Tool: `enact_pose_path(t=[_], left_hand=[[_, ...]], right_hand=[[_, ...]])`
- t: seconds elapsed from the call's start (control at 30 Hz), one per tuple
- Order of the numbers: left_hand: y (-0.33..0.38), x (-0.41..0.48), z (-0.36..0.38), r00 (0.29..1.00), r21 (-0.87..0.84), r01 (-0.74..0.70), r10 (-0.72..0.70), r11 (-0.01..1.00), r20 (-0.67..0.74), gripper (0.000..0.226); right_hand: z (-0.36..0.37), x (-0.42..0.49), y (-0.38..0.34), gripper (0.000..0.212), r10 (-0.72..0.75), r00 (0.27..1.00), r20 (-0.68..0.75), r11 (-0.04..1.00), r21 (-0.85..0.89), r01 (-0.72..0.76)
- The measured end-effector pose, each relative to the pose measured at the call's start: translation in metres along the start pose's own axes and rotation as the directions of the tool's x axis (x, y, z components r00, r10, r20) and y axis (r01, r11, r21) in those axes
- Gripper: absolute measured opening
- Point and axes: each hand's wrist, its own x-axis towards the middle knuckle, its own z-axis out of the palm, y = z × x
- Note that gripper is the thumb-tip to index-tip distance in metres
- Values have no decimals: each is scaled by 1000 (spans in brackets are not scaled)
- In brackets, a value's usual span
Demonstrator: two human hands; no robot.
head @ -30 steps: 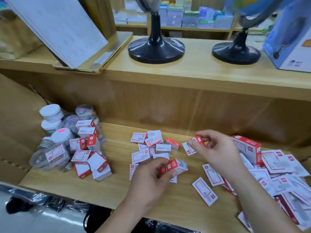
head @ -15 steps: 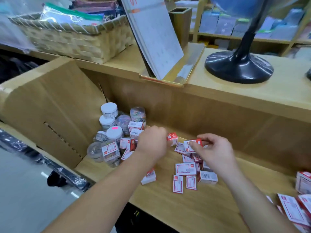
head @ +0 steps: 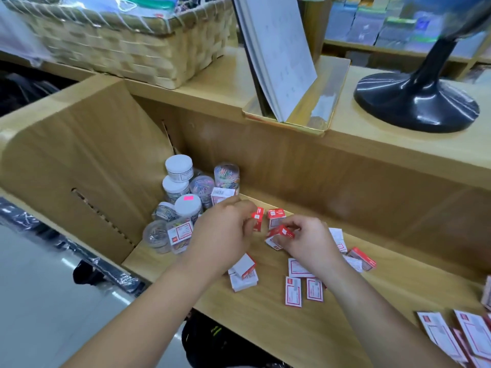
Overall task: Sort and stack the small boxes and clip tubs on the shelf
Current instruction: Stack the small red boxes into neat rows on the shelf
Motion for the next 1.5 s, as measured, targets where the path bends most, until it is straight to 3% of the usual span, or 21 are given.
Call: enact_pose_path(t=[0.13,0.23,0.3,0.43,0.53,0.6,0.73,0.83,0.9,0.97,1.17,1.3,1.4,1.5], left_hand=[[0,-15,6,1000,-115,31,-31,993,4,14],[13,-21,15,1000,-176,2,2,984,25,14],[27,-17,30,992,-203,-28,52,979,116,20],[49,8,73,909,-66,-191,202,979,364,38],[59,35,92,857,96,-256,180,962,482,61],[61,49,101,828,193,-317,171,929,535,63],[61,54,103,840,213,-284,135,935,526,33],[62,47,90,909,131,-227,161,965,384,26],[62,38,82,937,39,-209,189,977,294,21],[64,29,76,939,-23,-190,188,982,289,19],[63,-6,75,939,-64,-136,149,989,311,20],[81,-32,71,952,-269,-61,137,961,273,30],[106,-55,81,905,-335,-79,208,939,371,31],[137,-70,105,812,-197,-149,233,969,534,34]], right_hand=[[-1,0,-3,17,9,1000,25,996,87,-12],[-32,-11,18,13,85,987,-138,977,205,-55],[-58,-27,42,12,104,957,-269,985,158,-63],[-77,-58,85,16,169,938,-301,983,119,-139],[-69,-73,110,26,110,964,-241,987,139,-77],[-63,-79,119,31,54,966,-253,989,149,-17],[-60,-85,133,44,24,964,-264,987,161,20],[-68,-82,132,55,75,973,-216,989,139,-46],[-71,-75,131,54,100,971,-217,992,100,-79],[-70,-67,134,46,124,962,-245,991,81,-107],[-75,-71,128,27,328,900,-288,916,328,-229],[-85,-92,116,26,357,885,-300,872,446,-201],[-95,-114,116,21,341,887,-312,901,378,-213],[-109,-139,125,20,349,858,-377,932,235,-276]])
